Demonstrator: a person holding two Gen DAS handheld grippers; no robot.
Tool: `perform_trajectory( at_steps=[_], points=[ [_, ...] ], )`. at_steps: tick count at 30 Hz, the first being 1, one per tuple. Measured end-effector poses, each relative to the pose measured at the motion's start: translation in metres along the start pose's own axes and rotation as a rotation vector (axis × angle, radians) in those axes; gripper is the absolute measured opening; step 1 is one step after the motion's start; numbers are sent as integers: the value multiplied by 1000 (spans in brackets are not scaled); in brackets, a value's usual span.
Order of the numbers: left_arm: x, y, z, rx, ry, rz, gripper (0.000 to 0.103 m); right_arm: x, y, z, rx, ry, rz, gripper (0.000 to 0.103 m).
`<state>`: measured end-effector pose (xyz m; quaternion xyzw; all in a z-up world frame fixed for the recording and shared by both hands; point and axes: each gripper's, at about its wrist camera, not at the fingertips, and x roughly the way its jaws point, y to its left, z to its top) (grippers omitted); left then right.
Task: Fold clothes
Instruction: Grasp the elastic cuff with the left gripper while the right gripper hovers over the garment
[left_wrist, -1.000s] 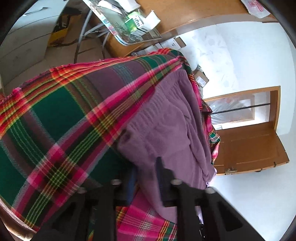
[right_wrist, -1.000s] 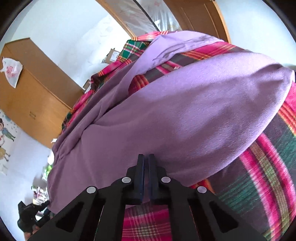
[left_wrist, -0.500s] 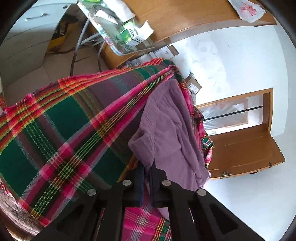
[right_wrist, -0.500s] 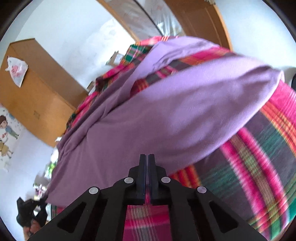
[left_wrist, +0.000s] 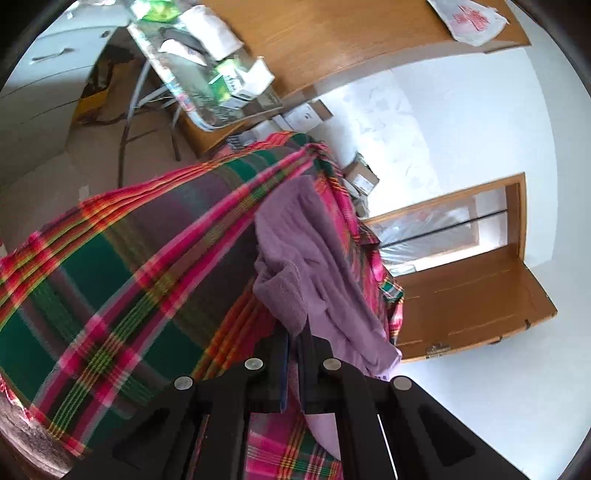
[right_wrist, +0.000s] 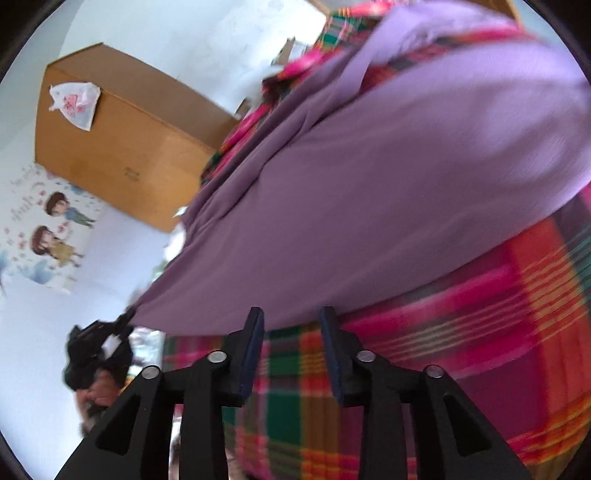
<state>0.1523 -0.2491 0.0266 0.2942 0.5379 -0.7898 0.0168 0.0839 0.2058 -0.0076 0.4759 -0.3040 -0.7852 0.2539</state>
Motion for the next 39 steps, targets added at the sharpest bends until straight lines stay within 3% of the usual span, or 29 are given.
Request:
perform_trajectory(
  at_steps=[2,9,13,17,18,20,22,39],
  points=[
    [-1,-7,2,6,-6,-16,4,10,1,-3,34,40,55,43],
    [-4,-16,4,30,-9,-30,4,24,8,0,86,33,104,45],
    [-5,-7,4,5,-7,-27,4,19,0,11,138,-37,82,45],
    [-8,1,3,-11,-8,-20,4,-8,-20,19,203,-207,-7,45],
    [-8,4,3,-15,-7,-17,4,-14,-24,20,212,-233,-28,42],
    [-7,9,2,-25,-3,-9,4,-24,-30,23,214,-265,-64,13],
    [-7,14,0,-31,5,1,4,-29,-29,22,193,-273,-107,8],
    [-26,54,-24,-54,39,74,4,-61,-32,-3,119,-277,-145,3]
  ],
)
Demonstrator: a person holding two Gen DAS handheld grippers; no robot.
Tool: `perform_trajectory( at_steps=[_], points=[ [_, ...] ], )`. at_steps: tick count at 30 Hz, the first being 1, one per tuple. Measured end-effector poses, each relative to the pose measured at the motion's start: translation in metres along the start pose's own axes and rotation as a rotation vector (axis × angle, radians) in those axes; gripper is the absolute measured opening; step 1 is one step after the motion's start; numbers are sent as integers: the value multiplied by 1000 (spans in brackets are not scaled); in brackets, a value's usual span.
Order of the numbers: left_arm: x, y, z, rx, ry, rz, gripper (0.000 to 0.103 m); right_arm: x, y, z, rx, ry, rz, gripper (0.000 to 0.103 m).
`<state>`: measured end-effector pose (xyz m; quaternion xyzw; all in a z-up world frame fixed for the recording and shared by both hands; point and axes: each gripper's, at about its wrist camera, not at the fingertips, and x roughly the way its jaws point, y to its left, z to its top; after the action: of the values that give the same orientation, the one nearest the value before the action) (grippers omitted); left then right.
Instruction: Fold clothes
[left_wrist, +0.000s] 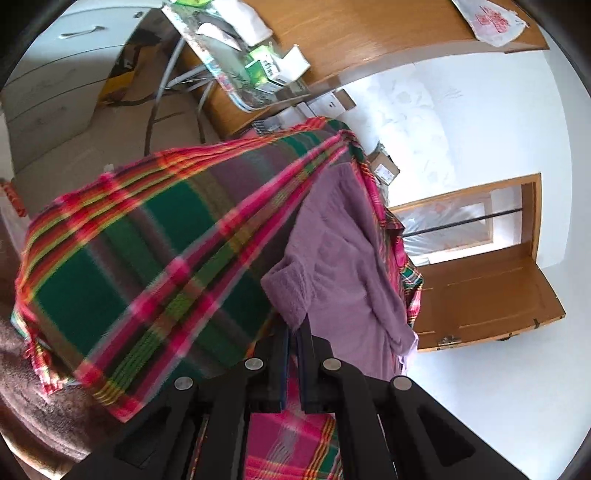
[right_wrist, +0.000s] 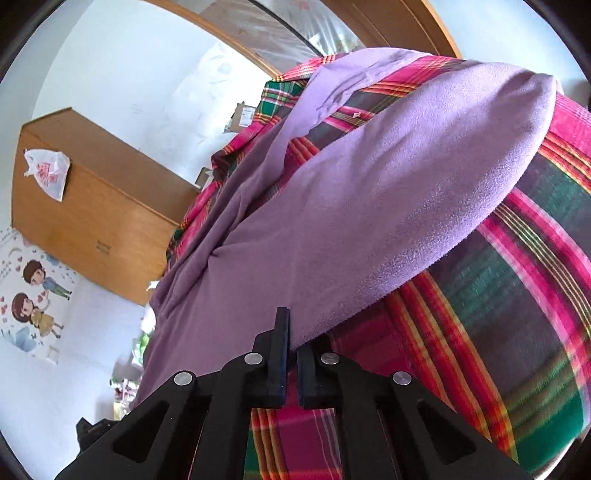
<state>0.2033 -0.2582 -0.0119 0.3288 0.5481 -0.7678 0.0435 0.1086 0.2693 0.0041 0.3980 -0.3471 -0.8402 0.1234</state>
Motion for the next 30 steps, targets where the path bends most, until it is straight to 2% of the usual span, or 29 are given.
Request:
perform_trajectory(
  at_steps=[4,9,12,15,21,23,30],
  points=[
    [-15,10,-1,-3,-38,34,0,-2,8,-3,-32,-13,-6,3],
    [-34,23,7,-6,-105,58,0,-3,4,-8,-52,4,-61,3],
    [-27,17,4,26,-87,61,0,-2,5,-12,-81,1,-93,3],
    [-12,10,0,40,-18,38,1,-4,5,-12,-91,-12,-92,3],
    [9,4,-9,63,55,31,20,2,2,-12,-88,0,-96,3],
    [13,2,-11,62,73,19,32,3,0,-11,-75,7,-88,3],
    [35,-10,-11,71,106,44,35,5,-3,-10,-69,10,-79,3]
  ],
)
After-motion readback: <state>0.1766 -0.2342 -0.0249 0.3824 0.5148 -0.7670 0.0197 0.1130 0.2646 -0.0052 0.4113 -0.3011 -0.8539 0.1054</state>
